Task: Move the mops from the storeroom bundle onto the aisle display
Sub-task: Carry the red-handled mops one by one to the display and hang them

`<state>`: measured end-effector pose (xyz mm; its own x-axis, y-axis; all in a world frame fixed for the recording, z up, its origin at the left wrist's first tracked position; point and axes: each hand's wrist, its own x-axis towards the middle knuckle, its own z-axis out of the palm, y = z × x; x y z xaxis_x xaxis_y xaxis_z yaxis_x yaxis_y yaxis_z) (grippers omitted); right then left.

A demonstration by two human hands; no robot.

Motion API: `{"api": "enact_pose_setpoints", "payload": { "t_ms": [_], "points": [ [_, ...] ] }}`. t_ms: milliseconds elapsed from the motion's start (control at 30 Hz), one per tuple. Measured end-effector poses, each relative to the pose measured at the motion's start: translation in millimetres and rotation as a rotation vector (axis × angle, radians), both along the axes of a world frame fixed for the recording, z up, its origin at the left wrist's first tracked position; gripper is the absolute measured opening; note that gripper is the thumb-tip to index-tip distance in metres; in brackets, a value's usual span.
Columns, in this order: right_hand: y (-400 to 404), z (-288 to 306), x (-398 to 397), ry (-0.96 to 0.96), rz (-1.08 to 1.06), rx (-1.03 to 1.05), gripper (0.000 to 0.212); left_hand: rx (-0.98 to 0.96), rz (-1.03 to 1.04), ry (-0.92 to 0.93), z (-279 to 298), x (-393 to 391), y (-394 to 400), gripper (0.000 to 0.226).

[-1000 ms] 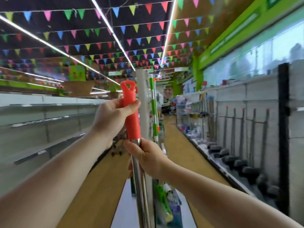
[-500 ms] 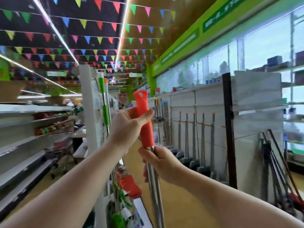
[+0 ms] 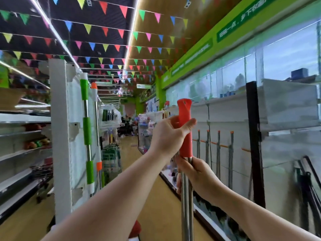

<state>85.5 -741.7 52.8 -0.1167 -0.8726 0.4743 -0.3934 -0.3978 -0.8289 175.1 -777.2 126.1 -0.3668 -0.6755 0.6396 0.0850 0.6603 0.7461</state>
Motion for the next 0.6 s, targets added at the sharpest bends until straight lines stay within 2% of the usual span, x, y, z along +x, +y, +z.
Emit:
{"api": "enact_pose_setpoints", "payload": {
  "t_ms": [233,600],
  "points": [
    [-114,14,-71,-0.017,0.094,-0.024,0.028,-0.042,0.198,0.025,16,-65,-95,0.025],
    [-301,24,-147,-0.058,0.145,-0.074,0.03,-0.096,0.288,-0.015,21,-135,-271,0.036]
  ]
}}
